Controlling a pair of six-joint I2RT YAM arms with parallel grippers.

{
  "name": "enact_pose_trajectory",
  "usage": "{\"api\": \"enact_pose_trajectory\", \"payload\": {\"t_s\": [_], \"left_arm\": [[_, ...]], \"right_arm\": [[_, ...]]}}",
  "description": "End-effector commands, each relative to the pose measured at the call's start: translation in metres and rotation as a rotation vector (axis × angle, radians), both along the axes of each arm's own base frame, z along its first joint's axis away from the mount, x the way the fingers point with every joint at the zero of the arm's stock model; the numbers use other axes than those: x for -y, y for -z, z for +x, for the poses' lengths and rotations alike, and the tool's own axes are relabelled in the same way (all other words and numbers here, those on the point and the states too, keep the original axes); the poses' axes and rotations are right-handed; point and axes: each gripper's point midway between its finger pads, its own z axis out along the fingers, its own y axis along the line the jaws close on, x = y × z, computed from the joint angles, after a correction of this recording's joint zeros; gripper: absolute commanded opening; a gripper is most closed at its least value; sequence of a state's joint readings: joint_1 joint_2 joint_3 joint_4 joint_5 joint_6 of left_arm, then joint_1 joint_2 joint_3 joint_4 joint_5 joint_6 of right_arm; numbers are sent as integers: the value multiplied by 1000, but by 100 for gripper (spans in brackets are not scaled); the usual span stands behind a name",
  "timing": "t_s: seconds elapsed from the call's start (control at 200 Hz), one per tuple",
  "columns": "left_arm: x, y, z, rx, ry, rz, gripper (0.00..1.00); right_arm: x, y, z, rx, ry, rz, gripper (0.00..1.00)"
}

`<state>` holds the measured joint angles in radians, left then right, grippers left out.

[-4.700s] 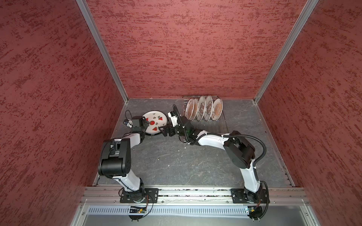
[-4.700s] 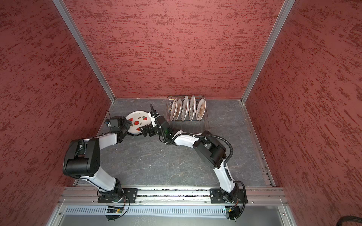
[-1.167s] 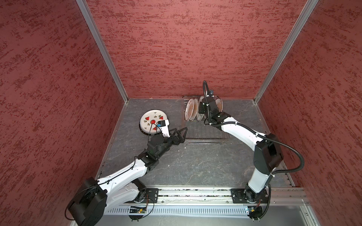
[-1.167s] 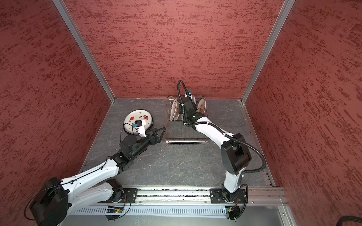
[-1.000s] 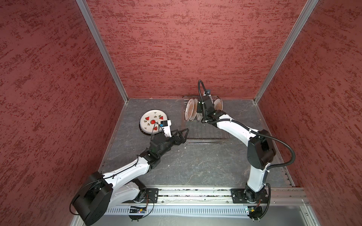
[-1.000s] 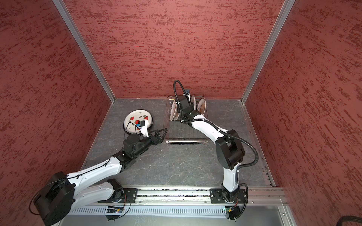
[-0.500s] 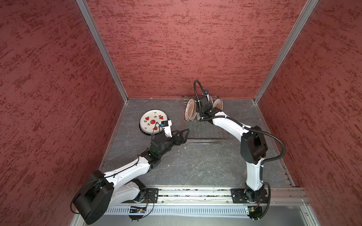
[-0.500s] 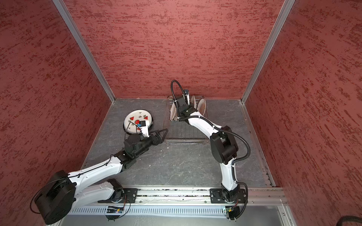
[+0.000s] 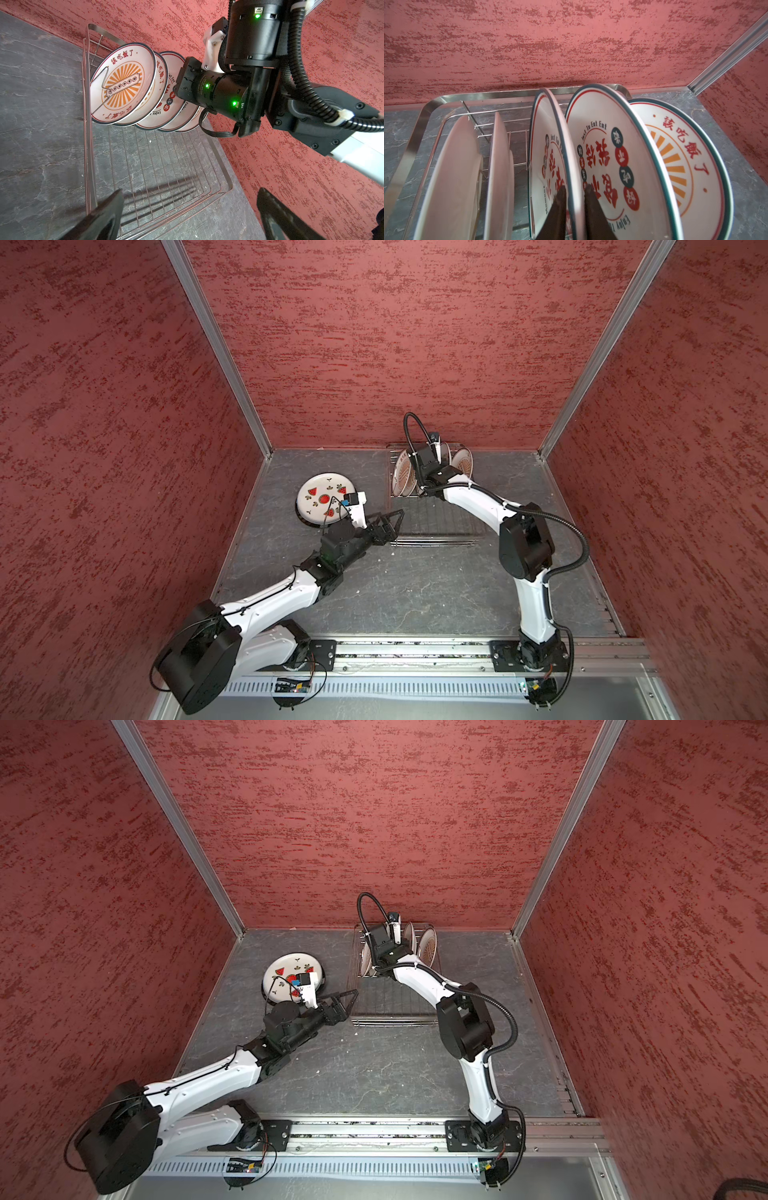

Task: Unload the plates from the dish rack
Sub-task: Pick up the plate from the dish rack.

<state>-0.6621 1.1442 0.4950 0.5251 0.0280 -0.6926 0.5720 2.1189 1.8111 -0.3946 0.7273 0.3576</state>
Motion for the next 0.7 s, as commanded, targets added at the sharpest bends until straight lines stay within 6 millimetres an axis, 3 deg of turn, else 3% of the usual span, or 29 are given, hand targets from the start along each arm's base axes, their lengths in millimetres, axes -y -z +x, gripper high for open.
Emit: {"api": "enact_pose_trajectory", "payload": {"t_s": [0.0,0.261,0.696], "left_arm": [[5,-9,3,13,9,-18,100],[3,-6,4,9,-5,-25,99],[7,-5,5,-4,0,-36,99]], "right_arm": [[8,-9,5,19,39,-33,16],[11,-41,0,90,59,-56,11],[23,-102,-29,221,124,-133,7]]}}
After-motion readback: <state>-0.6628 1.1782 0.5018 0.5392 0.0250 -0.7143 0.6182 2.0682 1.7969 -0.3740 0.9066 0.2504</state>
